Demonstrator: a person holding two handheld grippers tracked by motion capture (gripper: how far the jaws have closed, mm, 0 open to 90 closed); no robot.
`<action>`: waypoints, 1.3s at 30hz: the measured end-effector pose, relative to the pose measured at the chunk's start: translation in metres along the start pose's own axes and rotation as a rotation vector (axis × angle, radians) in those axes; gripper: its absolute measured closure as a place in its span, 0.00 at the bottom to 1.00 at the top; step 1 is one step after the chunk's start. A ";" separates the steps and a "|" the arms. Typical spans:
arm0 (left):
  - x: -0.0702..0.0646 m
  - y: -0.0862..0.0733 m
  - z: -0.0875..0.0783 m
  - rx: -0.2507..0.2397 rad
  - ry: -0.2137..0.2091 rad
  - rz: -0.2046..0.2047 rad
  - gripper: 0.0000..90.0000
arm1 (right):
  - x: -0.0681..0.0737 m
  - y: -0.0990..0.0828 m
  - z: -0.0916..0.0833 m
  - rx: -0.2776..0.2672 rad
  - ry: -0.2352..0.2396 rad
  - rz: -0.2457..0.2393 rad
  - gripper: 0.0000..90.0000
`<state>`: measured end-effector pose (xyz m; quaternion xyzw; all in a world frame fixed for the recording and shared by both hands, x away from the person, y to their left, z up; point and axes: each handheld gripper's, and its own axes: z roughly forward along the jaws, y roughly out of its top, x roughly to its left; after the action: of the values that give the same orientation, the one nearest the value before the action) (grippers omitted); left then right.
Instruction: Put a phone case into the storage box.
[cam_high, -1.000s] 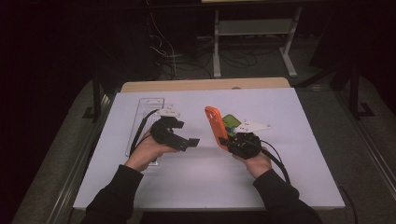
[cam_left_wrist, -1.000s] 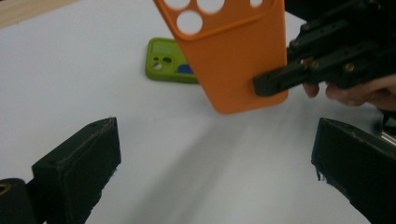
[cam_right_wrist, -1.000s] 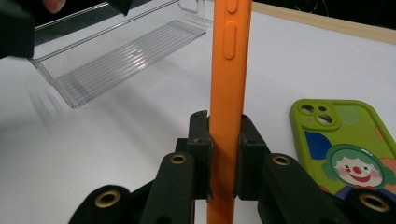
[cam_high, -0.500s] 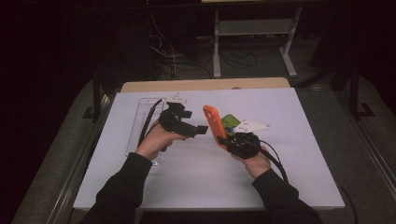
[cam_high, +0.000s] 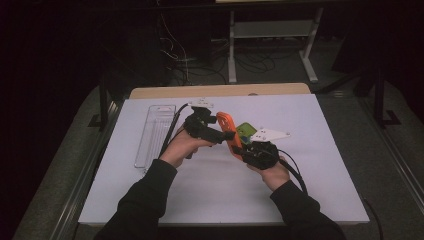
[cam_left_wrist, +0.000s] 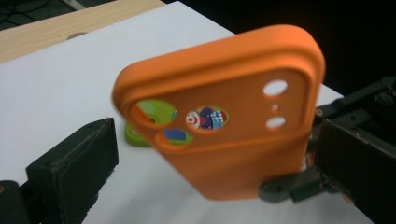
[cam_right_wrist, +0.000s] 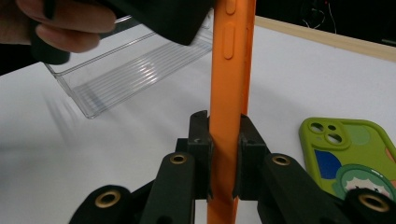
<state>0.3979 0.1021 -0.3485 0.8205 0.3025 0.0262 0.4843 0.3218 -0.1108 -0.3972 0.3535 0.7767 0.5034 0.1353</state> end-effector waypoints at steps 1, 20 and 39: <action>0.000 0.000 0.001 -0.004 -0.003 -0.004 0.00 | 0.000 0.000 0.000 0.000 0.004 0.001 0.87; -0.003 0.002 0.008 -0.051 -0.010 -0.026 0.07 | 0.003 -0.001 0.004 0.010 0.014 -0.004 0.87; -0.003 0.002 0.004 -0.030 -0.026 -0.010 0.16 | 0.005 -0.004 0.009 0.047 0.023 -0.018 0.83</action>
<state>0.3983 0.0965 -0.3483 0.8120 0.2997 0.0176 0.5005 0.3218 -0.1020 -0.4044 0.3440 0.7929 0.4878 0.1225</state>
